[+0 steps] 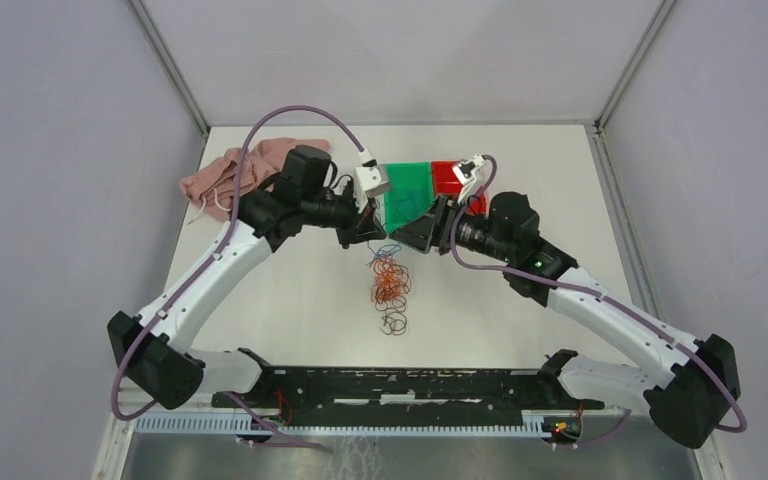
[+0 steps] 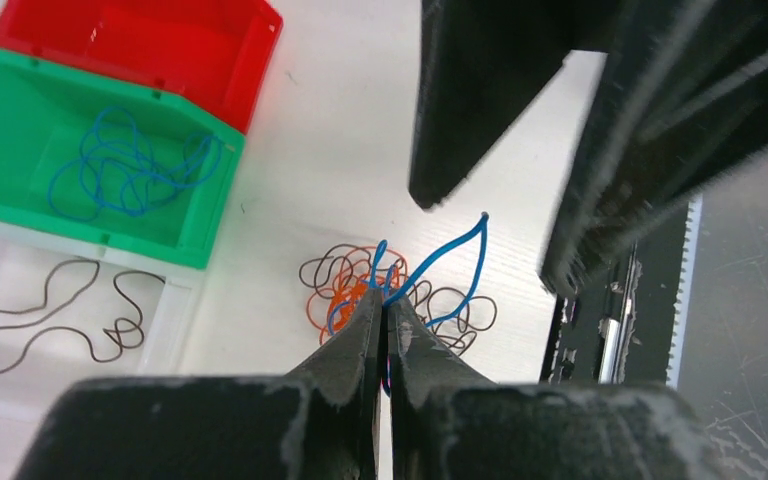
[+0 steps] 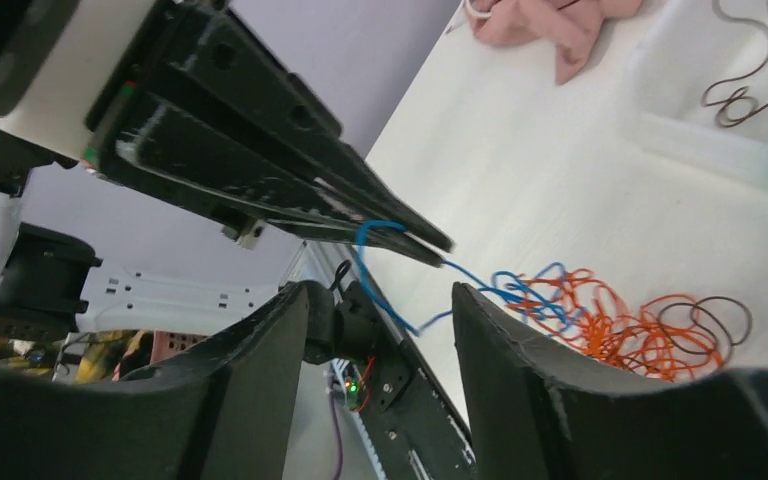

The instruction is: Untangle the cables

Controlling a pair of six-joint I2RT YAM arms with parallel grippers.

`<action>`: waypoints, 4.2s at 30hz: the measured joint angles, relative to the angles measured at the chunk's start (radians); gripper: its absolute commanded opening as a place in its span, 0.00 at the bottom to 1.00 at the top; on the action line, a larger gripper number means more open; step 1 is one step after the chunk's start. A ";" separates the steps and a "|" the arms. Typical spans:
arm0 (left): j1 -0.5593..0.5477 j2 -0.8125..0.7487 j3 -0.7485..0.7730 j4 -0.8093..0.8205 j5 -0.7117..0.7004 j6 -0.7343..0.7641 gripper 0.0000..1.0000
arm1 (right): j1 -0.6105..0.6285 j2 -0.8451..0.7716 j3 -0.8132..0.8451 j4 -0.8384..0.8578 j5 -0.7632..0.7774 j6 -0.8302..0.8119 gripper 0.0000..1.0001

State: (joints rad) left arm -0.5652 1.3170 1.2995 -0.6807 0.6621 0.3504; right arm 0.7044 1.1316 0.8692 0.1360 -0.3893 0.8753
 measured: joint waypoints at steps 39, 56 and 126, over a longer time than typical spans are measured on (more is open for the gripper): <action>-0.095 -0.205 0.031 0.003 0.073 0.201 0.03 | 0.092 0.097 0.004 0.034 -0.034 -0.072 0.81; -0.112 -0.217 0.031 0.037 0.069 0.221 0.03 | 0.114 0.027 -0.037 0.062 0.003 -0.060 0.82; -0.151 -0.002 0.864 0.775 -0.490 0.373 0.03 | 0.171 0.452 -0.386 0.354 0.444 -0.035 0.16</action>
State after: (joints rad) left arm -0.7158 1.3148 2.1639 0.0940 0.1719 0.7231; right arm 0.8753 1.5841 0.4828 0.4904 0.0551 0.8398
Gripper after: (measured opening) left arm 0.065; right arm 0.225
